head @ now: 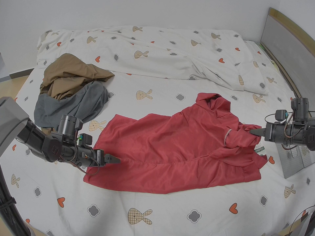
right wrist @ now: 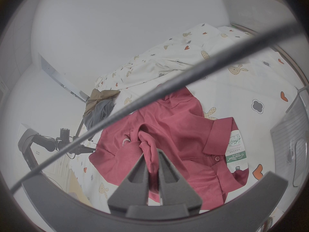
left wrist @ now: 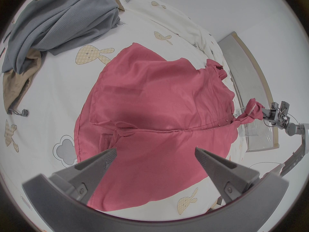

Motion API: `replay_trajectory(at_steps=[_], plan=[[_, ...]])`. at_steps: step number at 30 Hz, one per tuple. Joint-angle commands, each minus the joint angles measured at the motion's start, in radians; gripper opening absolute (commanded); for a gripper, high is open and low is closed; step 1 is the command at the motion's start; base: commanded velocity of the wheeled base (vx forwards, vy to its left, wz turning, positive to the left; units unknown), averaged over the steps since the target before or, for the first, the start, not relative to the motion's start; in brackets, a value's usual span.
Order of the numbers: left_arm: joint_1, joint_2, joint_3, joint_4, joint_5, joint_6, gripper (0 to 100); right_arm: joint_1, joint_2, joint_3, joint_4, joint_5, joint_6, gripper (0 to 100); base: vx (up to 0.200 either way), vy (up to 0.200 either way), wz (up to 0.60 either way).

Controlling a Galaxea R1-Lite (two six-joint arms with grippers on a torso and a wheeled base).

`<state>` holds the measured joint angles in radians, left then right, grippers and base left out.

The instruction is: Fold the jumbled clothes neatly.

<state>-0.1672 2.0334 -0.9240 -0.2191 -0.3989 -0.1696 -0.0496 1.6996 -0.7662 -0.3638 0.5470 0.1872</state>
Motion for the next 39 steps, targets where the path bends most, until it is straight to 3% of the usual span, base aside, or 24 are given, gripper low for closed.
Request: replay_trajectory(at_steps=[1,15,16,39], plan=[[0.006,0.048,-0.004,-0.029,0.000,0.001,100,0.000,-0.035,0.011,-0.001,0.002,0.000,0,0.000,0.000,0.00],[0.005,0.103,-0.036,-0.075,-0.001,0.002,100,0.002,-0.043,0.027,-0.001,0.002,0.000,0,0.000,0.000,0.00],[0.005,0.103,-0.036,-0.077,0.000,0.004,0,0.002,-0.043,0.027,-0.001,0.002,0.000,0,0.000,0.000,0.00],[0.066,0.018,-0.029,-0.071,0.000,0.001,0,0.002,-0.038,0.021,-0.009,0.001,0.003,0,0.000,0.000,0.00]])
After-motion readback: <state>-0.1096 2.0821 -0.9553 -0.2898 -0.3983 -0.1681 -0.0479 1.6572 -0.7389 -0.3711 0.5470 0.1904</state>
